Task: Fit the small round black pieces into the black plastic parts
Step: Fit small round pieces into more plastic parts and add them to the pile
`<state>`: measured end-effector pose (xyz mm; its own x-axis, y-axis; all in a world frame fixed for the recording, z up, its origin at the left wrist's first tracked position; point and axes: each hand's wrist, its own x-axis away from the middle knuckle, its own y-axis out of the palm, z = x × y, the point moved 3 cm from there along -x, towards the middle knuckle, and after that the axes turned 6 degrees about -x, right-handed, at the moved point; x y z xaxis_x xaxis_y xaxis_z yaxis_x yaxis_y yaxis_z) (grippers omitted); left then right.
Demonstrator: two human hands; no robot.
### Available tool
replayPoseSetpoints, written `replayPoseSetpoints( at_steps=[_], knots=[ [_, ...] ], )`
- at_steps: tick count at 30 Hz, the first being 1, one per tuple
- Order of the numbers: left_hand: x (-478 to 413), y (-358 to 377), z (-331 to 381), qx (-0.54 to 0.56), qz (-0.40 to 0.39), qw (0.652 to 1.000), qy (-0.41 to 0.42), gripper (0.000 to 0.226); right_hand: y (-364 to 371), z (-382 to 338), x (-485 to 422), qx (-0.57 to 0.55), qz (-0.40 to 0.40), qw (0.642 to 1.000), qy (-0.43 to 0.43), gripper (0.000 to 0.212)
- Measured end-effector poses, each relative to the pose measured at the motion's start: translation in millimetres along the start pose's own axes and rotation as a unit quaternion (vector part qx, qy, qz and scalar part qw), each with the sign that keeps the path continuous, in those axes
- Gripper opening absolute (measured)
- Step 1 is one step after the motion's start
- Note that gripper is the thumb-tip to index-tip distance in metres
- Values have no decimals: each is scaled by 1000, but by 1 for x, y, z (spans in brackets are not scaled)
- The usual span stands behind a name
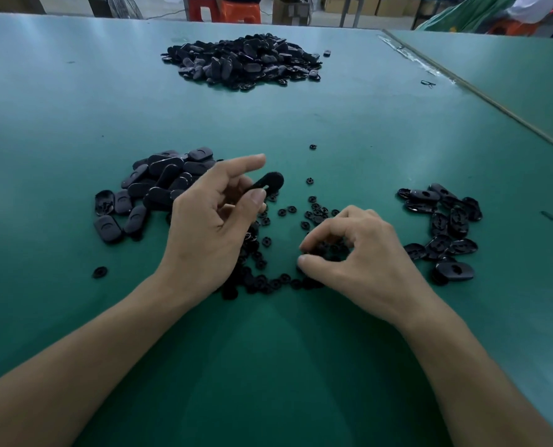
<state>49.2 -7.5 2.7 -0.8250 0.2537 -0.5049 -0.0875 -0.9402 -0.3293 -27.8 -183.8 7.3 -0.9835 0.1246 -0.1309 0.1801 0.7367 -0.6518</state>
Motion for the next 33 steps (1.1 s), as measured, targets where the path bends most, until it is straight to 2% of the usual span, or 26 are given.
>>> replayPoseSetpoints(
  at_steps=[7, 13, 22, 28, 33],
  knots=[
    [0, -1, 0, -3, 10, 1000, -8, 23, 7, 2, -2, 42, -5, 999, -31, 9],
    [0, -1, -1, -3, 12, 1000, -9, 23, 9, 2, -2, 51, -8, 997, -57, 15],
    [0, -2, -2, -4, 20, 1000, -18, 22, 15, 1, -3, 50, -22, 996, -70, 11],
    [1, -1, -3, -2, 13, 1000, -28, 21, 11, -4, -3, -18, 78, 991, -104, 13],
    [1, -1, -2, -7, 8, 999, -31, 21, 8, -3, -3, -81, 127, 985, -82, 12]
  ],
)
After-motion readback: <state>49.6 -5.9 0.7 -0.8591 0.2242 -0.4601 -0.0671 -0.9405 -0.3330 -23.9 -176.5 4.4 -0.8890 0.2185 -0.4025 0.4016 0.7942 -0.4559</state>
